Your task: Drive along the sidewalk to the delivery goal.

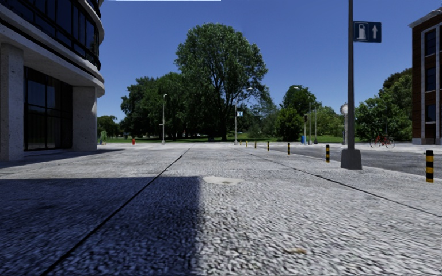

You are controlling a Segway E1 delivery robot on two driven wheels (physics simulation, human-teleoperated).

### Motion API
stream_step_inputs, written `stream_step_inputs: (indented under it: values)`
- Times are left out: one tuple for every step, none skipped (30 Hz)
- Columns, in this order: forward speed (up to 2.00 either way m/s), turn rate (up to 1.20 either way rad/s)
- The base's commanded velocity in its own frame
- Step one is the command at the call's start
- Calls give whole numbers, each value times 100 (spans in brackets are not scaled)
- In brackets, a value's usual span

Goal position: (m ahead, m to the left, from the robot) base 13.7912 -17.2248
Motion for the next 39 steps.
stream_step_inputs:
  values:
    - [200,0]
    - [200,0]
    - [200,0]
    - [200,0]
    - [200,0]
    - [200,0]
    - [200,0]
    - [200,0]
    - [200,0]
    - [200,0]
    - [200,0]
    - [200,0]
    - [200,0]
    - [200,0]
    - [200,0]
    - [200,0]
    - [200,0]
    - [200,0]
    - [200,0]
    - [200,0]
    - [200,0]
    - [200,0]
    - [200,0]
    - [200,0]
    - [200,0]
    - [200,0]
    - [200,0]
    - [200,0]
    - [200,0]
    - [200,0]
    - [200,0]
    - [200,0]
    - [200,0]
    - [200,0]
    - [200,0]
    - [200,0]
    - [200,0]
    - [200,0]
    - [200,0]
